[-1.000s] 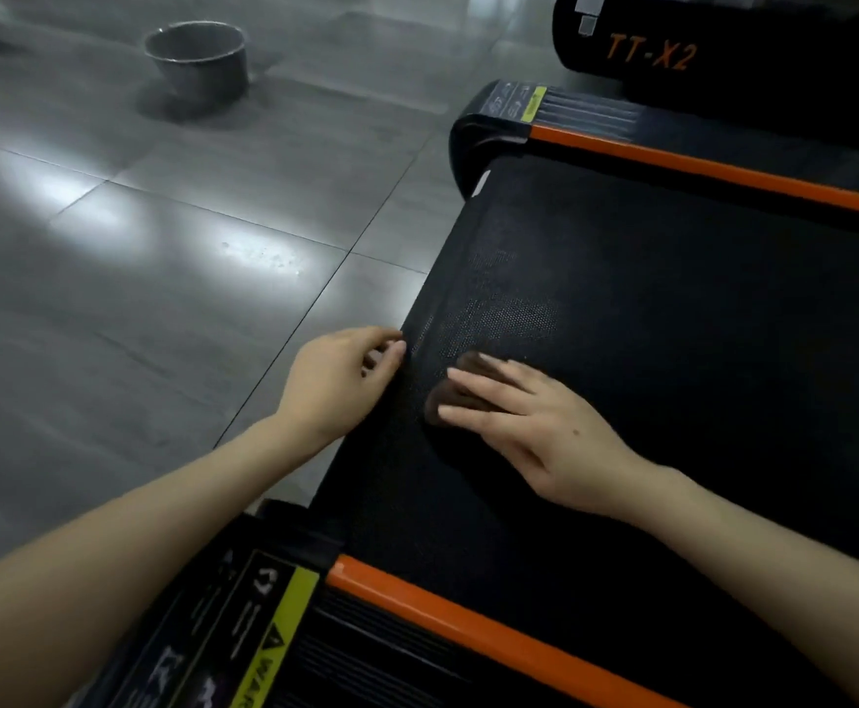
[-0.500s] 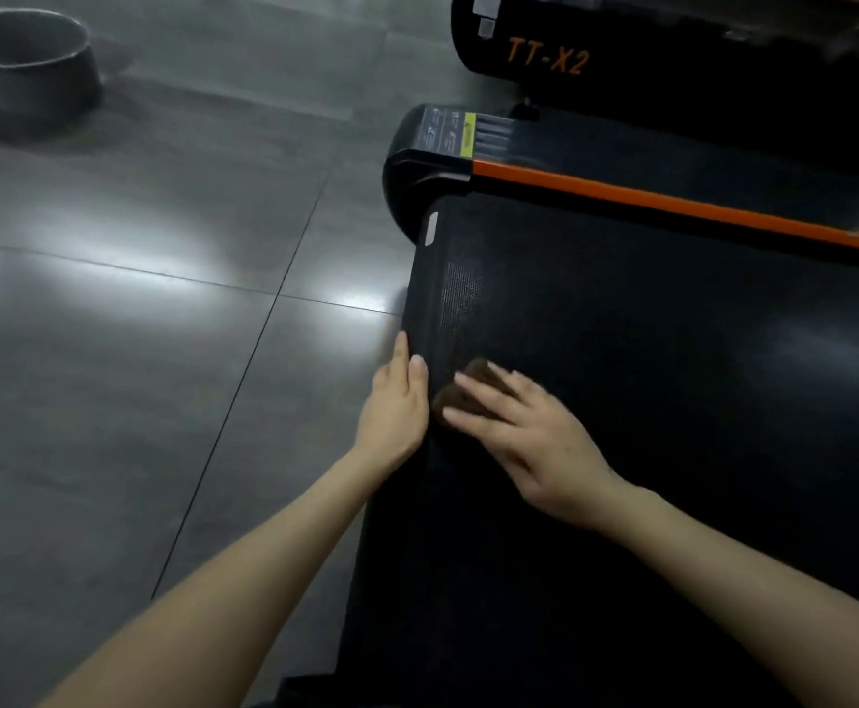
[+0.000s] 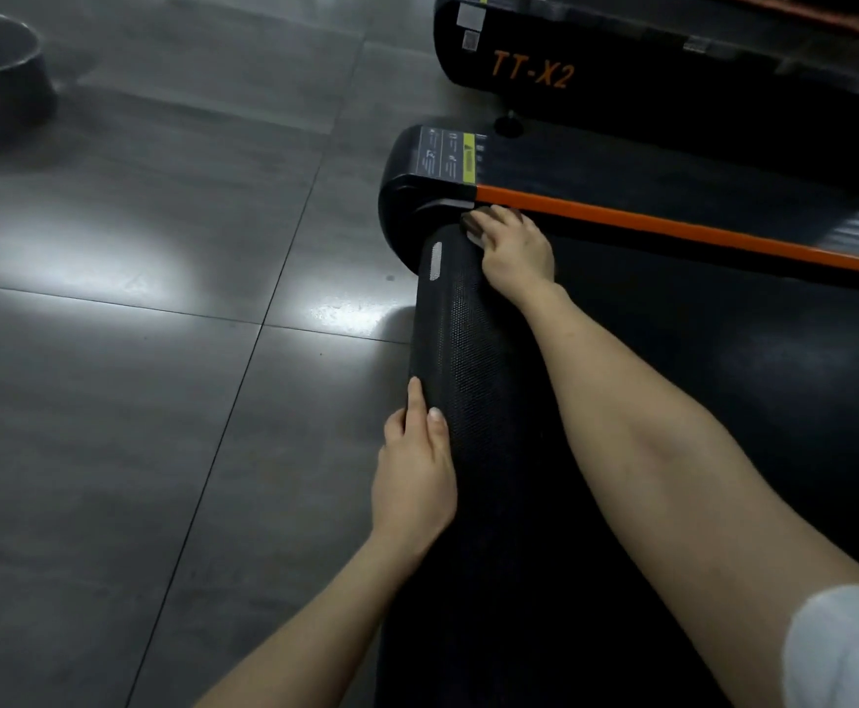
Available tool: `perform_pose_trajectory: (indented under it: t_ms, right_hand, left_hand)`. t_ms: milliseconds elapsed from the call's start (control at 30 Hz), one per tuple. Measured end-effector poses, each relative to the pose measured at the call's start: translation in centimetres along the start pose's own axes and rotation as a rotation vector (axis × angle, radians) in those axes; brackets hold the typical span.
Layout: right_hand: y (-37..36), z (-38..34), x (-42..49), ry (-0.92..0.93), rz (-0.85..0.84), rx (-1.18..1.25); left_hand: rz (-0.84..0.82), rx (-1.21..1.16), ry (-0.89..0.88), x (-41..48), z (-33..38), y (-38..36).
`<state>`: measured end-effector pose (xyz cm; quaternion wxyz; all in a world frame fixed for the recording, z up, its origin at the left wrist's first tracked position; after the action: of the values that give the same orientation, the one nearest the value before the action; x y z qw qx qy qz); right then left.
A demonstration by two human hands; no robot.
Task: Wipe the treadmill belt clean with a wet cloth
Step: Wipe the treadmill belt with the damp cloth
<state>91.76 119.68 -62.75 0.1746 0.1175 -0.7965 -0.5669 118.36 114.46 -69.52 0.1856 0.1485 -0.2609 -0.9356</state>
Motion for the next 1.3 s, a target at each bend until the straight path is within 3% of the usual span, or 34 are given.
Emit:
perform_pose_trajectory:
  t_ms: [67,200,267,333,467,567,700,867,933,1033,1100,1300]
  right_hand:
    - [-0.3,-1.2,-0.6,0.020,-0.017,0.028]
    - [-0.9,-7.9,-9.0,0.430,-0.058,0.073]
    - [-0.9,-8.4,-13.3,0.533,-0.137,0.114]
    - [-0.7,-7.6,-13.8,0.525,-0.200,0.098]
    - [-0.4,-7.4,-13.1,0.289,-0.135,0.069]
    - [-0.6,-9.7,-19.2,0.395,-0.168,0.097]
    - [0.8,-12.4,-30.6,0.633,-0.309,0.131]
    - [1.7,-11.4,-38.4,0.811,-0.675,0.233]
    - [1.7,-10.0,-35.2,0.745,-0.675,0.242]
    - [2.2,-7.2,-28.7,0.369,-0.426,0.264]
    - [2.0,-7.1,-29.1,0.261,-0.346,0.236]
    - [2.6,-10.6,-41.7,0.576,-0.635,0.289]
  left_hand:
    - [-0.012,0.010,0.014,0.1,-0.1,0.0]
    - [-0.037,0.015,0.021,0.1,0.1,0.0]
    - [-0.084,-0.004,0.048,0.1,-0.1,-0.2]
    - [-0.163,-0.071,0.060,0.1,-0.2,-0.6]
    - [-0.201,-0.261,0.139,-0.3,-1.7,1.7]
    - [-0.123,-0.256,0.182,-1.2,-3.9,5.1]
    - [-0.059,-0.263,0.263,-3.0,-6.6,7.8]
    - [-0.133,-0.325,0.298,-5.5,-6.0,7.4]
    - [-0.175,-0.330,0.247,-5.8,-4.4,7.2]
    - [-0.212,-0.351,0.188,-6.3,-2.4,6.9]
    - [-0.209,-0.360,0.166,-6.5,-1.2,6.9]
    - [-0.251,-0.341,0.118,-7.2,0.5,5.9]
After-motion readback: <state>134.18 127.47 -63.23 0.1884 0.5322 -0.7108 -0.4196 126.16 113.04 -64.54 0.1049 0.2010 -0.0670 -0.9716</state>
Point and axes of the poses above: each hand's wrist, its own x-axis towards the middle knuckle, its own y-axis out of the back of the hand, z = x × y, the point moved 10 cm from there along x, towards the middle knuckle, and after that the axes turned 5 degrees about x, right-handed, at the moved point
